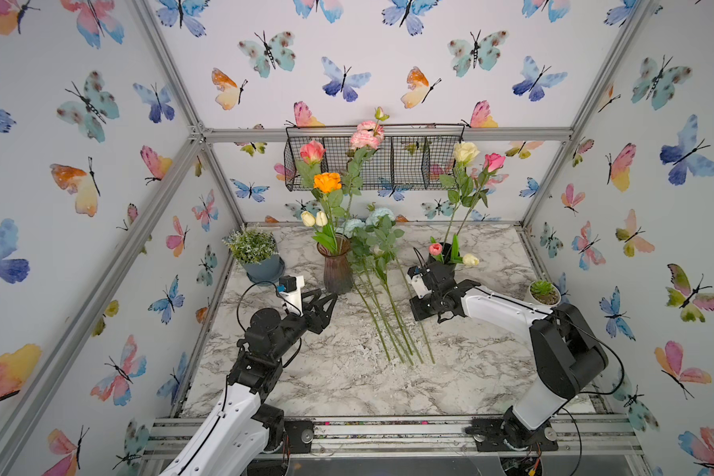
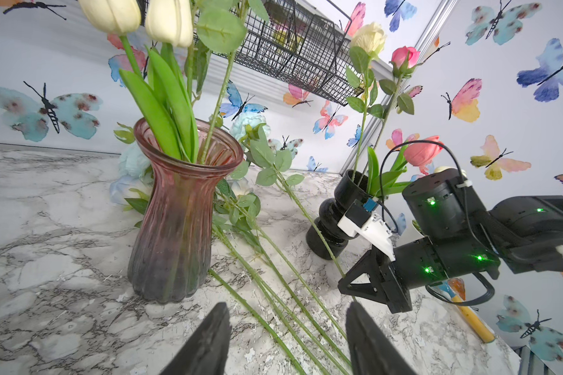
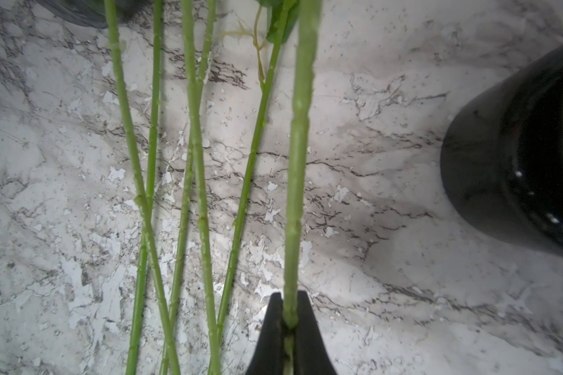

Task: Pick out blue flowers from the vase
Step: Place the flower at the center of the board.

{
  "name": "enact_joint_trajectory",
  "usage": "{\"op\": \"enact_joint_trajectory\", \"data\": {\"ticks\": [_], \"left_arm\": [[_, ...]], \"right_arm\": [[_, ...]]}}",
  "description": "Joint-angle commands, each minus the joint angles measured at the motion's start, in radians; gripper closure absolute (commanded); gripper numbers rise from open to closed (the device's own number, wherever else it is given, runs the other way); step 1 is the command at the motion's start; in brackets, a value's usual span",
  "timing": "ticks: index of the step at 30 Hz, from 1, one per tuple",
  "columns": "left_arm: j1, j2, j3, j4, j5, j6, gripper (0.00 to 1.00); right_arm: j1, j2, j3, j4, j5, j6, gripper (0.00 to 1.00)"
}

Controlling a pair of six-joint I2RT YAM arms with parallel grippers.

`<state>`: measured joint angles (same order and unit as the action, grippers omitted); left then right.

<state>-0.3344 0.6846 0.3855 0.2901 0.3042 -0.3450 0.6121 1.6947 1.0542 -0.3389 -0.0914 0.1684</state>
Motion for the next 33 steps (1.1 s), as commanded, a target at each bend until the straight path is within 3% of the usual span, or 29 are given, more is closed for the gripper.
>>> {"op": "enact_joint_trajectory", "data": {"ticks": [1, 10, 23, 33], "left_arm": [[0.008, -0.011, -0.001, 0.007, 0.026, -0.006, 0.42], [0.013, -0.016, 0.000, 0.000, 0.024, -0.006, 0.43], [0.030, 0.031, -0.039, 0.068, -0.018, -0.064, 0.38], [0.071, 0.014, -0.075, 0.074, -0.149, -0.093, 0.32]], "right_arm": [[-0.005, 0.031, 0.018, 0.025, -0.024, -0.003, 0.95], [-0.005, 0.042, -0.015, 0.018, -0.051, -0.014, 0.89], [-0.003, -0.091, -0.103, 0.006, -0.003, -0.007, 0.68], [0.006, -0.347, -0.209, 0.014, 0.020, 0.031, 0.52]]}}
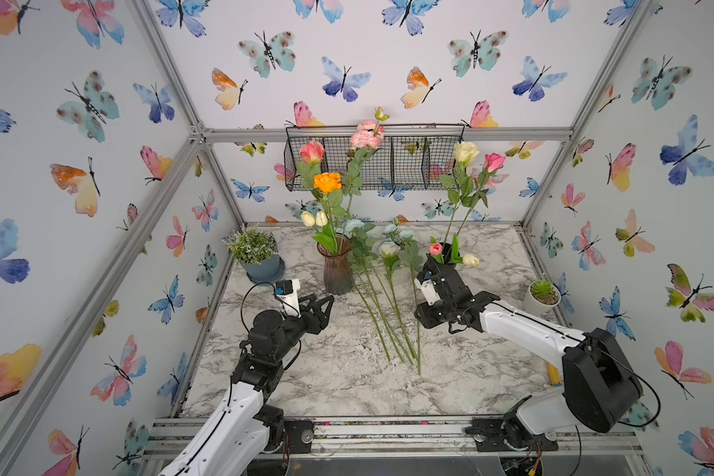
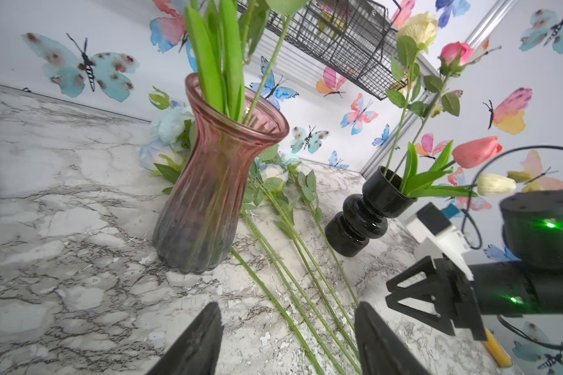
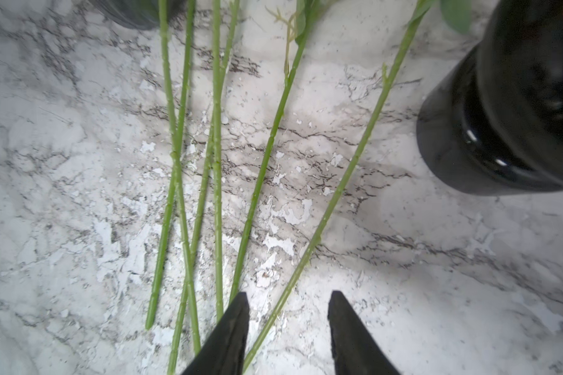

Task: Pick out blue flowers from the vase
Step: Place the flower at the center of the board, then reset both arms

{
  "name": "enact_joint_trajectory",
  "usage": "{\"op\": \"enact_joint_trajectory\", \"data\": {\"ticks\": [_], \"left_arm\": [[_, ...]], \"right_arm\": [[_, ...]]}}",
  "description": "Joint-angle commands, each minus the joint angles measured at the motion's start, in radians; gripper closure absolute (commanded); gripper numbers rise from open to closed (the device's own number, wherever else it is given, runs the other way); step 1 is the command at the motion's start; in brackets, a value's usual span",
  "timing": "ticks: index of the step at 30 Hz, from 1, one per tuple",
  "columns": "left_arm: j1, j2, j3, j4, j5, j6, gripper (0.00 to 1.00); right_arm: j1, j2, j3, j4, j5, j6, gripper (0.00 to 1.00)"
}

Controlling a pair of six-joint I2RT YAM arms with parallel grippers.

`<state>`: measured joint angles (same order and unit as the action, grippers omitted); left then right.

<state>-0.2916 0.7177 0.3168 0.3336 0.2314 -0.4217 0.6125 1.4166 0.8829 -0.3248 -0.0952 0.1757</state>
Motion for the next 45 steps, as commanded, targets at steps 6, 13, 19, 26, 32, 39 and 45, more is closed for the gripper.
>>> {"op": "enact_joint_trajectory", "data": {"ticks": [6, 13, 19, 26, 32, 39, 45], "left_arm": [[0.134, 0.028, -0.019, 0.027, -0.161, -0.030, 0.02], [0.244, 0.062, -0.027, 0.035, -0.205, -0.043, 0.02], [0.245, 0.045, -0.065, 0.043, -0.481, 0.042, 0.02], [0.243, 0.076, -0.135, 0.240, -0.570, 0.194, 0.02], [0.245, 0.329, -0.211, 0.603, -0.542, 0.354, 0.01], [0.256, 0.631, -0.110, 0.706, -0.372, 0.380, 0.01], [0.278, 0.714, -0.169, 0.908, -0.340, 0.373, 0.02]], "right_arm": [[0.006, -0.257, -0.200, 0.064, 0.232, 0.147, 0.33], [-0.018, -0.359, -0.257, 0.125, 0.521, 0.182, 0.02], [-0.169, -0.300, -0.272, 0.295, 0.691, 0.153, 0.02], [-0.306, -0.184, -0.407, 0.733, 0.814, -0.044, 0.01], [-0.342, -0.075, -0.586, 1.209, 0.747, -0.138, 0.02], [-0.428, 0.020, -0.700, 1.545, 0.485, -0.151, 0.02], [-0.440, 0.184, -0.676, 1.660, 0.384, -0.189, 0.02]]}}
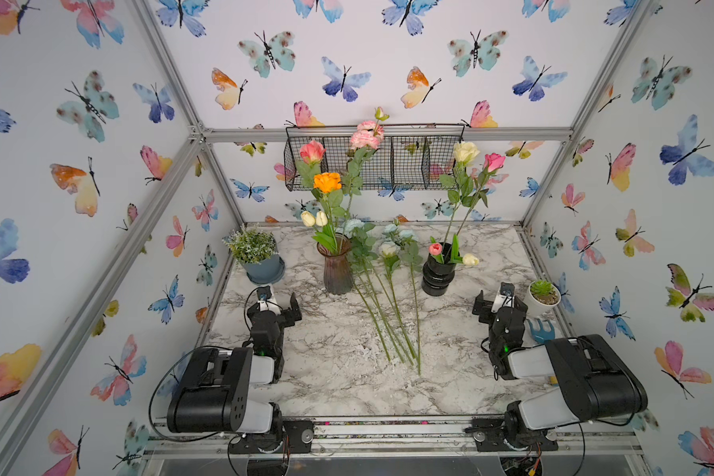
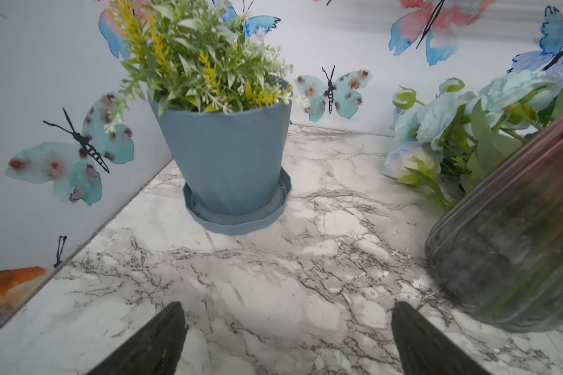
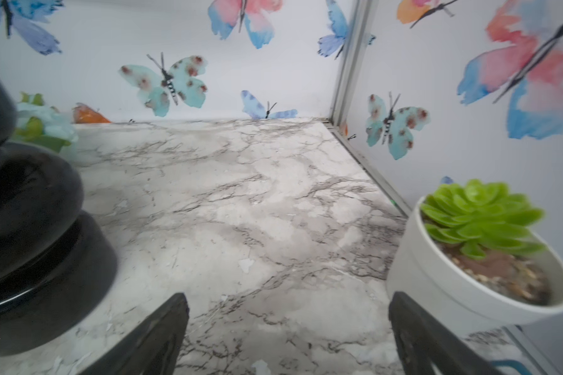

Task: Pick out blue flowers from the vase
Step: Reset both arms

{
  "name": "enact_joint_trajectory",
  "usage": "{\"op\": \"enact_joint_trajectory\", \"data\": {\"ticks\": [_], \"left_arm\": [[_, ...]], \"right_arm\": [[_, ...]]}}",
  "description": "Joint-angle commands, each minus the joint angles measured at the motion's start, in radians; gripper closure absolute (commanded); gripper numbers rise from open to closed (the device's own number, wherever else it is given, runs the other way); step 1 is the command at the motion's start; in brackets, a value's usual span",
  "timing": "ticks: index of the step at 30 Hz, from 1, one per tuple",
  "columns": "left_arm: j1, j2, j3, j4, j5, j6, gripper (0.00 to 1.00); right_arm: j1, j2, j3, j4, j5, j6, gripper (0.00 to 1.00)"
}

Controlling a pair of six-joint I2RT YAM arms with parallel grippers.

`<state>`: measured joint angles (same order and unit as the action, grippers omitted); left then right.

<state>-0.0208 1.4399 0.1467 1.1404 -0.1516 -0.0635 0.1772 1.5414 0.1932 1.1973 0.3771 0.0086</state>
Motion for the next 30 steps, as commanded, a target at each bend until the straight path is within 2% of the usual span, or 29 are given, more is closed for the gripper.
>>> {"op": "enact_joint_trajectory", "data": {"ticks": [1, 4, 7, 21, 24, 30], "left_arm": [[0.007, -0.018, 0.013, 0.060, 0.043, 0.013, 0.02], [0.005, -0.046, 0.040, -0.039, 0.043, 0.013, 0.02], [0.005, -0.031, 0.030, 0.006, 0.046, 0.016, 0.01], [0.005, -0.035, 0.034, -0.011, 0.046, 0.016, 0.02], [0.005, -0.036, 0.034, -0.011, 0.045, 0.016, 0.02], [0.005, -0.036, 0.034, -0.011, 0.046, 0.016, 0.02]], "right_arm": [[-0.008, 0.065, 0.011, 0.157, -0.092, -0.023, 0.02], [-0.016, 0.034, 0.032, 0.059, -0.058, 0.009, 0.02], [-0.016, 0.039, 0.027, 0.080, -0.060, 0.001, 0.02], [-0.017, 0.047, 0.049, 0.043, -0.064, 0.004, 0.02], [-0.056, 0.048, 0.075, -0.007, -0.137, 0.020, 0.02], [-0.056, 0.039, 0.049, 0.031, -0.132, 0.016, 0.02]]}}
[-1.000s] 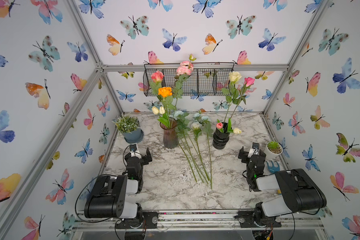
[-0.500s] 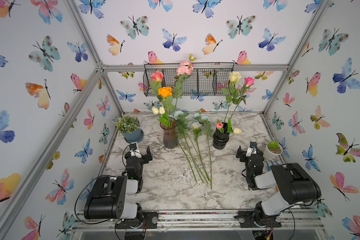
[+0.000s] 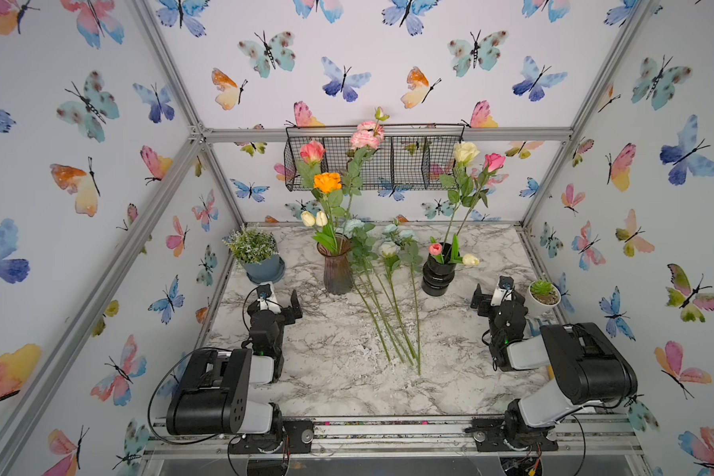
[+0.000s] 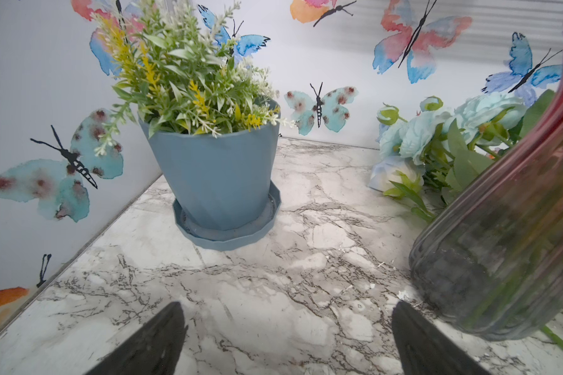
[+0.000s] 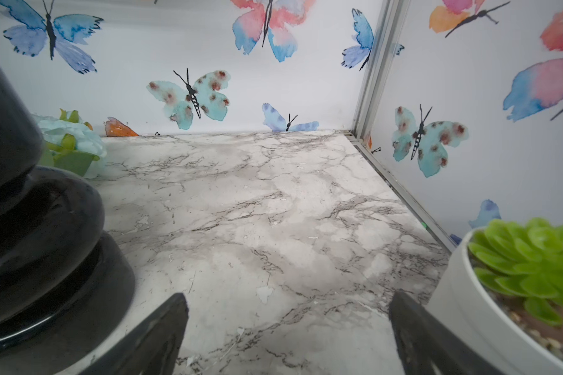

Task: Pick out blue flowers from the vase
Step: Reset both arms

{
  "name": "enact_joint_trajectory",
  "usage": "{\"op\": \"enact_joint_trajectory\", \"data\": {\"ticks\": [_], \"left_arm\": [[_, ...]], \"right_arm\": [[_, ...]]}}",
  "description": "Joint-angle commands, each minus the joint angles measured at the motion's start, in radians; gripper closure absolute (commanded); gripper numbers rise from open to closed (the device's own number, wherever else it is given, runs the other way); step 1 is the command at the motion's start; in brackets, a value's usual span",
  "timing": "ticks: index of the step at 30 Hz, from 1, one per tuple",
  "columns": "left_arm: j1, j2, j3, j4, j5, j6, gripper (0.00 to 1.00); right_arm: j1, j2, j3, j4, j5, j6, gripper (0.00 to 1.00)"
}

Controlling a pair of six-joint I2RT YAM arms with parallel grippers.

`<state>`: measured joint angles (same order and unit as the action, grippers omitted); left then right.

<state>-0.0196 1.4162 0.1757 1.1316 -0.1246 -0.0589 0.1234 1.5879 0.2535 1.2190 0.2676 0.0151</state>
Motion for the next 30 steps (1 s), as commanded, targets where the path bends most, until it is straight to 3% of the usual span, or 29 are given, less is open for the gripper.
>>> {"op": "enact_joint_trajectory", "data": {"ticks": [1, 7, 12, 13, 16, 18, 19, 21, 23, 24, 27, 30], "left_arm": [[0.004, -0.011, 0.005, -0.003, 0.019, 0.011, 0.02], [0.004, -0.012, 0.005, -0.003, 0.018, 0.011, 0.02], [0.004, -0.012, 0.005, -0.003, 0.019, 0.010, 0.02], [0.004, -0.012, 0.006, -0.003, 0.019, 0.011, 0.02], [0.004, -0.011, 0.005, -0.003, 0.019, 0.010, 0.02], [0.004, -0.011, 0.005, -0.003, 0.019, 0.011, 0.02], [0.004, -0.011, 0.005, -0.003, 0.019, 0.011, 0.02], [0.004, -0.012, 0.005, -0.003, 0.019, 0.011, 0.02], [0.004, -0.012, 0.005, -0.003, 0.019, 0.011, 0.02], [0.004, -0.011, 0.005, -0.003, 0.019, 0.011, 0.02], [0.004, -0.011, 0.005, -0.003, 0.019, 0.011, 0.02], [0.004, -0.011, 0.005, -0.003, 0.018, 0.011, 0.02]], "right_arm": [[-0.002, -0.008, -0.011, 0.008, -0.023, 0.011, 0.02], [-0.002, -0.009, -0.014, 0.013, -0.019, 0.010, 0.02], [-0.002, -0.033, -0.091, 0.129, 0.033, 0.036, 0.02], [-0.002, -0.031, -0.086, 0.119, 0.002, 0.022, 0.02], [-0.002, -0.025, -0.096, 0.144, -0.314, -0.122, 0.02], [-0.002, -0.031, -0.118, 0.180, -0.146, -0.044, 0.02], [-0.002, -0.028, -0.110, 0.168, 0.009, 0.028, 0.02], [-0.021, -0.026, -0.106, 0.162, -0.014, 0.033, 0.02], [-0.021, -0.025, -0.094, 0.138, -0.228, -0.058, 0.02], [-0.021, -0.021, -0.079, 0.115, -0.268, -0.076, 0.02], [-0.022, -0.009, -0.020, 0.026, 0.011, 0.052, 0.02], [-0.022, -0.021, -0.017, -0.005, -0.068, 0.014, 0.02]]}}
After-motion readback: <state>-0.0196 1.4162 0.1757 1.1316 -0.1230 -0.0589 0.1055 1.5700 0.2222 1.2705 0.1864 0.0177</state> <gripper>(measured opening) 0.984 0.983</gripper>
